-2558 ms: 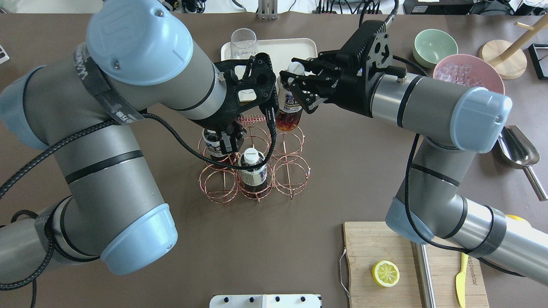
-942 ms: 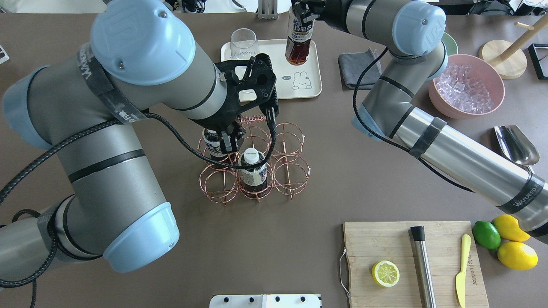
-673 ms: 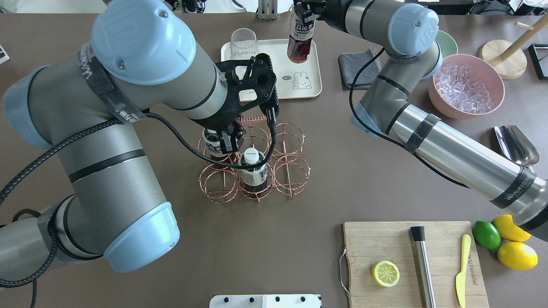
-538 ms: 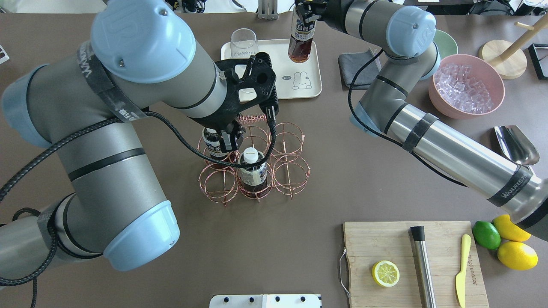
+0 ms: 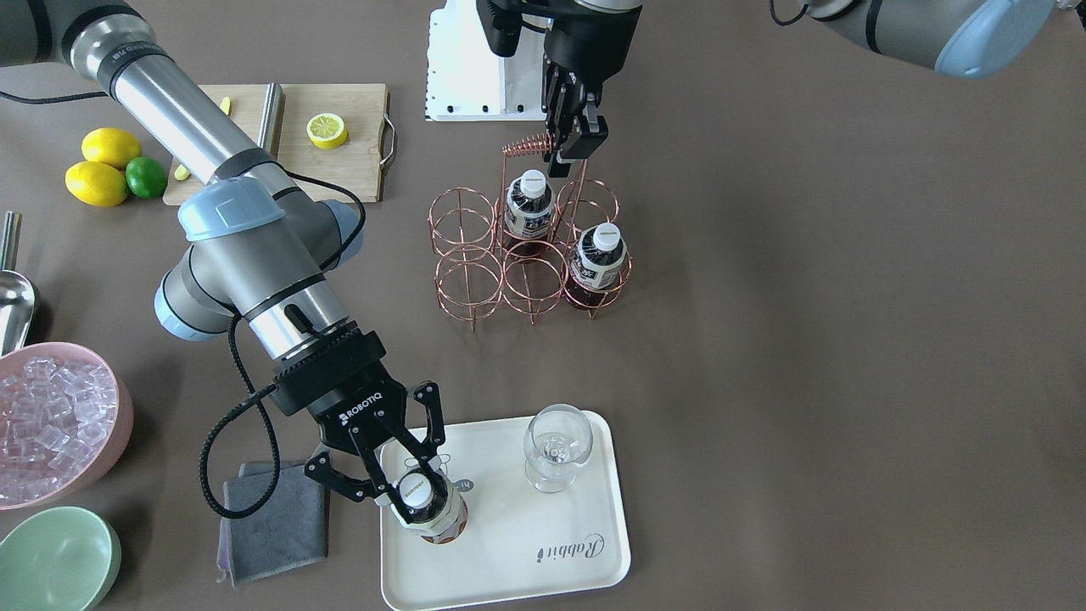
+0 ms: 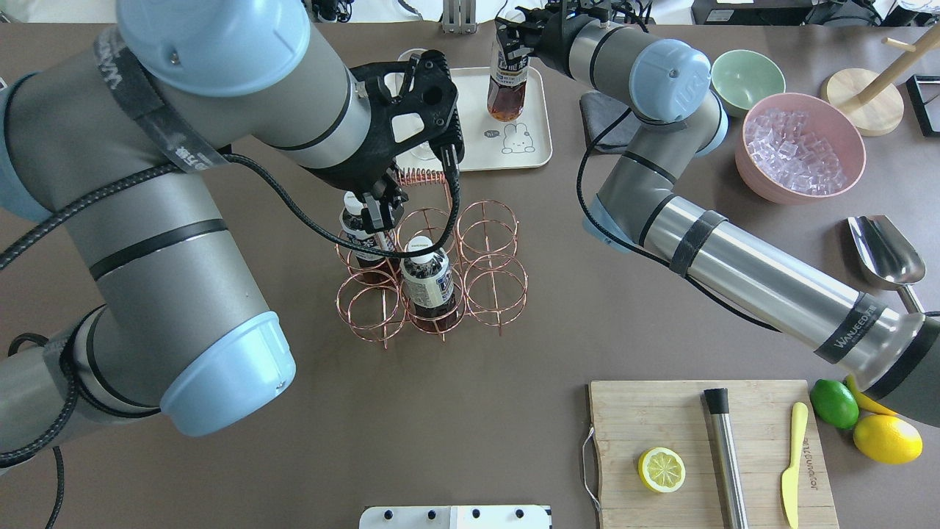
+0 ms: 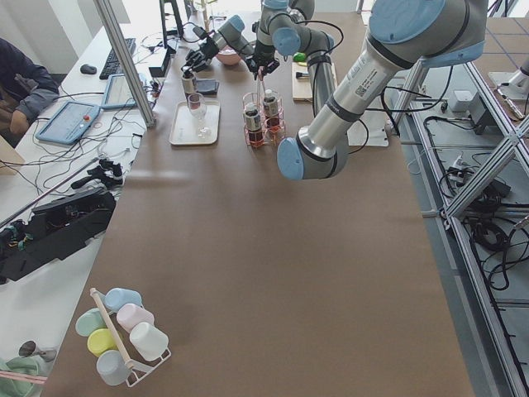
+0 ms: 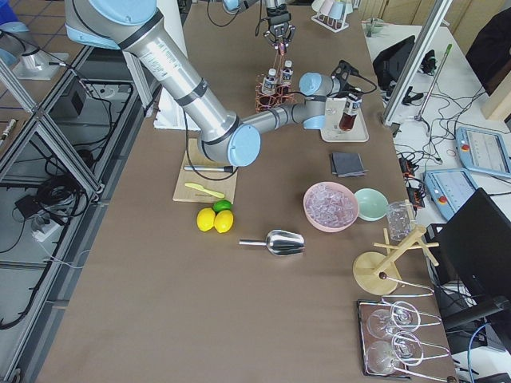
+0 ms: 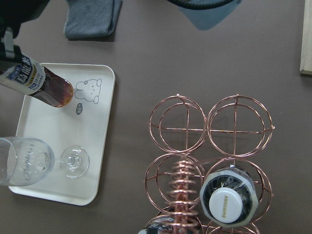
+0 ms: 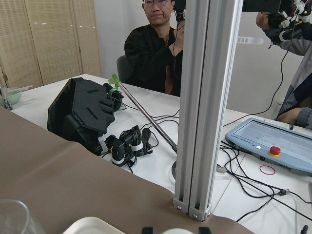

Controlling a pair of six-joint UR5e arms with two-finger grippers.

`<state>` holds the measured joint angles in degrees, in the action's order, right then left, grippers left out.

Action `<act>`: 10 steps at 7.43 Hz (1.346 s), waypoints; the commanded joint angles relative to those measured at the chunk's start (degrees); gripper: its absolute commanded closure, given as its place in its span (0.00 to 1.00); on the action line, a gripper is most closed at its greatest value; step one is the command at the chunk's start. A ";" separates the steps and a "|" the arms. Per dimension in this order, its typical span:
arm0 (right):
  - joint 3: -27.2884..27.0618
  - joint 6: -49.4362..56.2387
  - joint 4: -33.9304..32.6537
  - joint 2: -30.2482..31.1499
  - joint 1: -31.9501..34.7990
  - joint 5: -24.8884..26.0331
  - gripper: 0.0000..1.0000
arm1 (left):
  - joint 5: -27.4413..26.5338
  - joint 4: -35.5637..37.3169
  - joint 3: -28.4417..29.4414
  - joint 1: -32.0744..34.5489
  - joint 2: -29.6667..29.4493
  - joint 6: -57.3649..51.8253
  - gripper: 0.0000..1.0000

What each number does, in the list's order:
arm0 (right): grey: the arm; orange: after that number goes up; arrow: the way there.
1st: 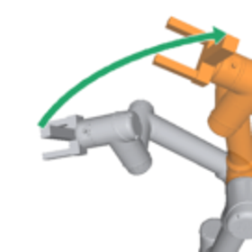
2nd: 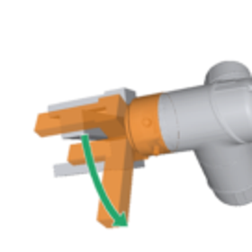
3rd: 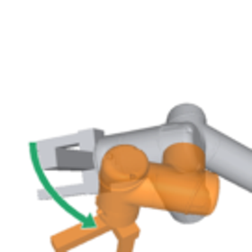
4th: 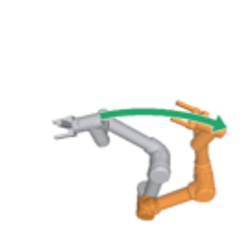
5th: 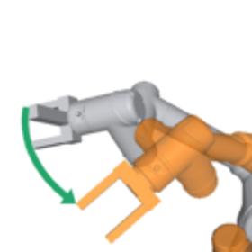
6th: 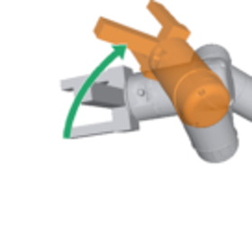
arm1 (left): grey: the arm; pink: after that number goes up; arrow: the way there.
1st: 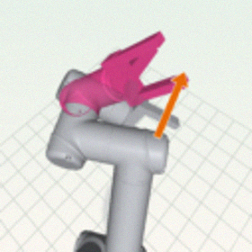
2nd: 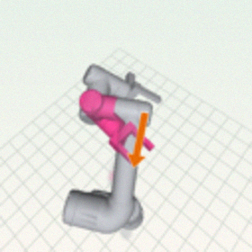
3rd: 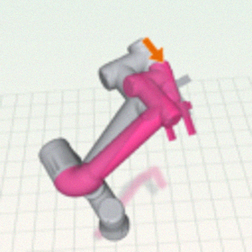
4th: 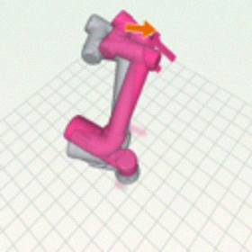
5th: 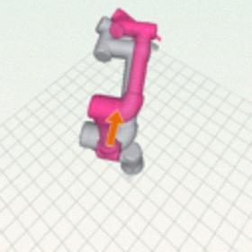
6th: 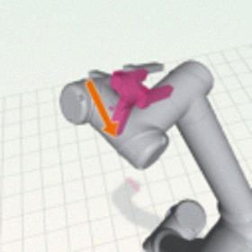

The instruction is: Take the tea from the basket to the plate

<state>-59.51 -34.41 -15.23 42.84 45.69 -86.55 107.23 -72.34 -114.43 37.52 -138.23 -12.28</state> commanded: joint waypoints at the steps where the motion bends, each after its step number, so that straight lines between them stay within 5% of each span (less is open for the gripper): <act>1: 0.71 -0.04 0.12 0.22 -0.61 0.51 1.00 | 2.27 0.45 -0.09 3.07 -0.02 -0.29 1.00; 3: 1.58 -0.04 1.51 0.40 -0.95 1.12 1.00 | 7.10 0.80 -0.01 7.46 0.94 -1.51 1.00; 4: 1.76 -0.04 1.70 0.31 -0.96 1.21 0.26 | 9.90 0.80 -0.01 10.61 2.25 -3.26 1.00; 5: 1.68 -0.04 1.79 0.40 -0.96 1.21 0.01 | 13.33 0.71 -0.09 14.04 4.09 -5.10 1.00; 8: 0.89 -0.48 1.61 0.14 -0.87 1.04 0.01 | 24.06 2.63 -0.27 27.30 12.08 -17.56 1.00; 10: -9.68 -1.45 -10.35 1.53 -0.08 0.60 0.01 | 25.40 5.19 -0.36 33.55 17.44 -25.91 1.00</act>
<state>-60.76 -35.27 -15.90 43.27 45.13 -85.63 131.20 -68.87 -114.74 65.71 -125.31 -31.28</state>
